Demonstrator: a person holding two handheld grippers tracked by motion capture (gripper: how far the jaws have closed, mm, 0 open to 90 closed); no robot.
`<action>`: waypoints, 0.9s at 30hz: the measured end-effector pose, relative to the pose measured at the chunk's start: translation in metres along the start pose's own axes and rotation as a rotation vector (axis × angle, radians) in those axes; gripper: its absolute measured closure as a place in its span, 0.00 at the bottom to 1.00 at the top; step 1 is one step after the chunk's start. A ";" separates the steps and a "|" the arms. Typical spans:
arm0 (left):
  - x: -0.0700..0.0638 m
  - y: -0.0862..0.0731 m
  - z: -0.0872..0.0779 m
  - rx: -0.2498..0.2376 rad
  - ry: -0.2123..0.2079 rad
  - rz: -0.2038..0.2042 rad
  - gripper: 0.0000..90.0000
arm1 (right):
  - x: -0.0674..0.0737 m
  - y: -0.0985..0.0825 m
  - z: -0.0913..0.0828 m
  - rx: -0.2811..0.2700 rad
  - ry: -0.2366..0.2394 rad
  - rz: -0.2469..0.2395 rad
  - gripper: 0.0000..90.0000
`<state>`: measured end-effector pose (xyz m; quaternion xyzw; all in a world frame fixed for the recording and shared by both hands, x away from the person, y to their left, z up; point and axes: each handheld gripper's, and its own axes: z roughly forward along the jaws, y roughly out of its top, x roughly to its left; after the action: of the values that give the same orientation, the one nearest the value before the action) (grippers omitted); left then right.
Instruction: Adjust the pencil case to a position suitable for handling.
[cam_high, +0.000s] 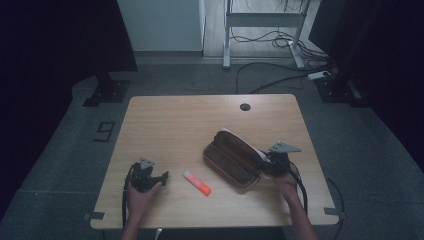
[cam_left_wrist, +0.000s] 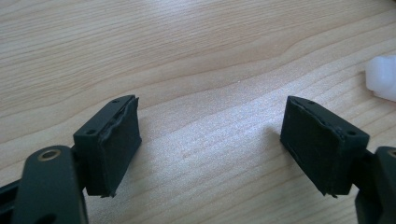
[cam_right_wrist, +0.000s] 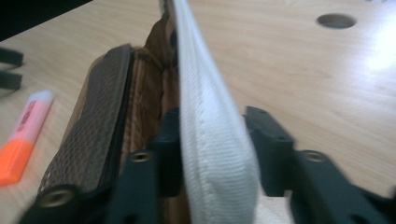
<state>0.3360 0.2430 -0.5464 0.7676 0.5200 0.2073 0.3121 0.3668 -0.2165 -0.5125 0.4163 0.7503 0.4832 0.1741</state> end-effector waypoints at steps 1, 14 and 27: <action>0.000 0.000 0.000 0.001 0.000 0.000 0.22 | 0.001 0.001 -0.002 -0.008 -0.018 0.002 0.55; 0.000 0.000 0.000 0.001 -0.001 0.000 0.22 | 0.010 0.014 -0.026 -0.110 -0.041 0.045 0.35; 0.000 -0.001 -0.001 -0.001 -0.008 0.006 0.22 | 0.036 0.027 -0.038 -0.136 0.003 0.016 0.34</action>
<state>0.3351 0.2430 -0.5464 0.7698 0.5165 0.2052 0.3139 0.3327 -0.2049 -0.4663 0.4087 0.7127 0.5350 0.1970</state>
